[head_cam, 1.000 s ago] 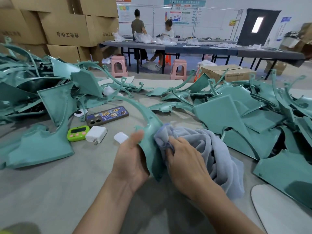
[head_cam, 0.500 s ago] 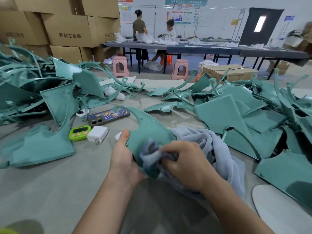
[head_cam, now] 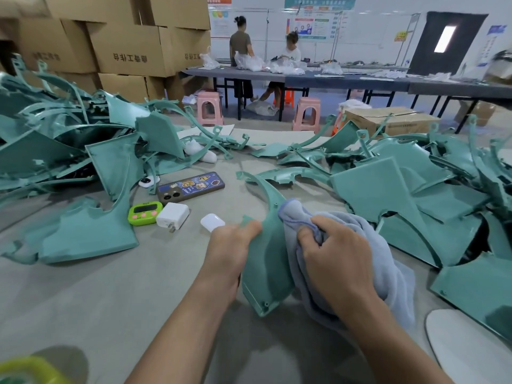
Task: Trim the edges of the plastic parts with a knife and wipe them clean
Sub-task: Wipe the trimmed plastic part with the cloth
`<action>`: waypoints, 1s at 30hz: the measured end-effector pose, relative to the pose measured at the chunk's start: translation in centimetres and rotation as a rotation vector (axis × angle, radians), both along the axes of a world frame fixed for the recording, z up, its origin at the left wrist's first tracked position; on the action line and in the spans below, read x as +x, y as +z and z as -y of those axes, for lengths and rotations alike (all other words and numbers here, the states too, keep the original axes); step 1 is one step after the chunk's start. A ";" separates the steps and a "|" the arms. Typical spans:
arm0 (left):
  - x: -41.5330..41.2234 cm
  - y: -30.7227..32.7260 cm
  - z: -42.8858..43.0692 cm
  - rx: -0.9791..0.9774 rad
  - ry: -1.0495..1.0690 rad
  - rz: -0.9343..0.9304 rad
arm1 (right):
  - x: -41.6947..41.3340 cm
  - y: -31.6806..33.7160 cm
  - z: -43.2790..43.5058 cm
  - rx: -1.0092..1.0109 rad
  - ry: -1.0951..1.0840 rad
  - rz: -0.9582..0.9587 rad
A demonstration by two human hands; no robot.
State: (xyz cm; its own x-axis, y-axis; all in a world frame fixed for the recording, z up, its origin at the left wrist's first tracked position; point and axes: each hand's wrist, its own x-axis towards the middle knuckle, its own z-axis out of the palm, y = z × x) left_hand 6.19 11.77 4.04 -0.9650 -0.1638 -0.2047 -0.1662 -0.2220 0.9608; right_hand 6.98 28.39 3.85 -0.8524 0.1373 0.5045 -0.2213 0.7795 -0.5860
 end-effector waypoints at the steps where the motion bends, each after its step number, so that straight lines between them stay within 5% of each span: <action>1: 0.1 0.0 -0.2 -0.012 -0.024 -0.013 | -0.1 0.0 -0.2 -0.025 -0.025 -0.026; 9: 0.4 0.5 1.3 -0.058 -0.260 0.010 | -0.1 1.8 -1.6 0.056 -0.070 -0.148; 18: 0.9 1.0 2.3 -0.267 -0.547 -0.001 | -0.8 2.6 -3.1 0.027 0.194 0.188; 25: 0.9 0.3 3.1 -0.212 -0.655 0.008 | -3.1 1.5 -3.5 -0.027 -0.035 0.173; 30: 0.5 0.0 4.2 -0.085 -0.437 0.034 | -3.5 1.0 -4.1 -0.044 -0.325 0.166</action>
State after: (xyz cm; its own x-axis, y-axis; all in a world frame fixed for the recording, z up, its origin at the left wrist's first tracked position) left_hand 6.68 7.58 4.00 -0.9402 0.2408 -0.2408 -0.2586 -0.0445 0.9650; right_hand 3.50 32.48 4.86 -0.8303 0.4332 0.3506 0.1351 0.7668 -0.6275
